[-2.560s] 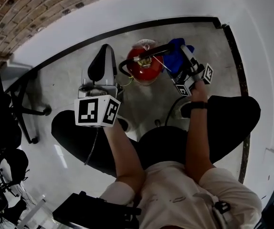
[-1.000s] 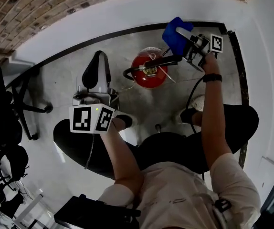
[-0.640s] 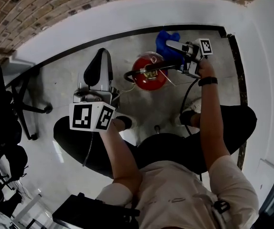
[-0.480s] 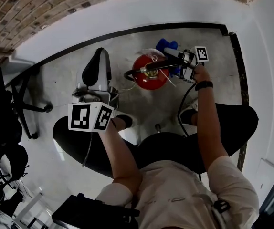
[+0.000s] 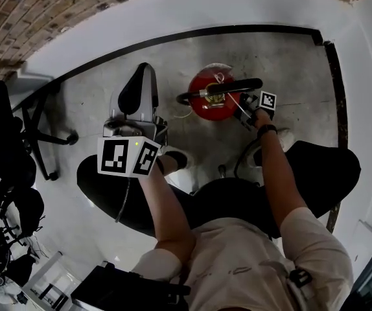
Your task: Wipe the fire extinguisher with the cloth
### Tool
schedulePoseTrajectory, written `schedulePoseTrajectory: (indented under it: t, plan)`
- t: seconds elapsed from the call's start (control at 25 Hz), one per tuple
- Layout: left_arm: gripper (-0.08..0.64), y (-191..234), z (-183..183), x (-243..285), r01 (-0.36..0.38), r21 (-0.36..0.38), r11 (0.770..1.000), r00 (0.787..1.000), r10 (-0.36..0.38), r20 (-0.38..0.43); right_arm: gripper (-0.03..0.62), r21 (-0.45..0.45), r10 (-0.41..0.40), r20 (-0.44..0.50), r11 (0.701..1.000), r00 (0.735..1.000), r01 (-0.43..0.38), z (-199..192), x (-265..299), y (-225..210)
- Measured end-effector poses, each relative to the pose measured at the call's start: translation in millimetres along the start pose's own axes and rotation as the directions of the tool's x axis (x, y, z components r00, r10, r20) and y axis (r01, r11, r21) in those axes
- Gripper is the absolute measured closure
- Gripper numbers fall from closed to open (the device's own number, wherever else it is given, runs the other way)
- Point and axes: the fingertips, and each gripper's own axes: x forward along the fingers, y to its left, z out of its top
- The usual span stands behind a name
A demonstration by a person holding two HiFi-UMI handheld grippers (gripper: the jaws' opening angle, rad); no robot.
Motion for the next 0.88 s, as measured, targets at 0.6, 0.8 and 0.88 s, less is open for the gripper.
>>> schedulePoseTrajectory:
  t: [0.6, 0.8, 0.88]
  plan:
    - [0.557, -2.3, -7.8, 9.9, 0.045, 0.073, 0.996, 0.998, -0.041, -0.055, 0.505, -0.434, -0.183, -0.089, 0.892, 0.979, 0.127, 91.9, 29.3, 130.4]
    - [0.557, 16.2, 1.6, 14.8, 0.024, 0.033, 0.999, 1.000, -0.023, -0.018, 0.503, -0.422, 0.096, -0.567, 0.820, 0.818, -0.388, 37.7, 83.9, 344.1]
    - [0.557, 23.2, 5.9, 14.8, 0.015, 0.028, 0.999, 1.000, -0.015, -0.007, 0.503, -0.378, 0.031, -0.741, 0.806, 0.671, -0.455, -14.3, 102.1, 378.2]
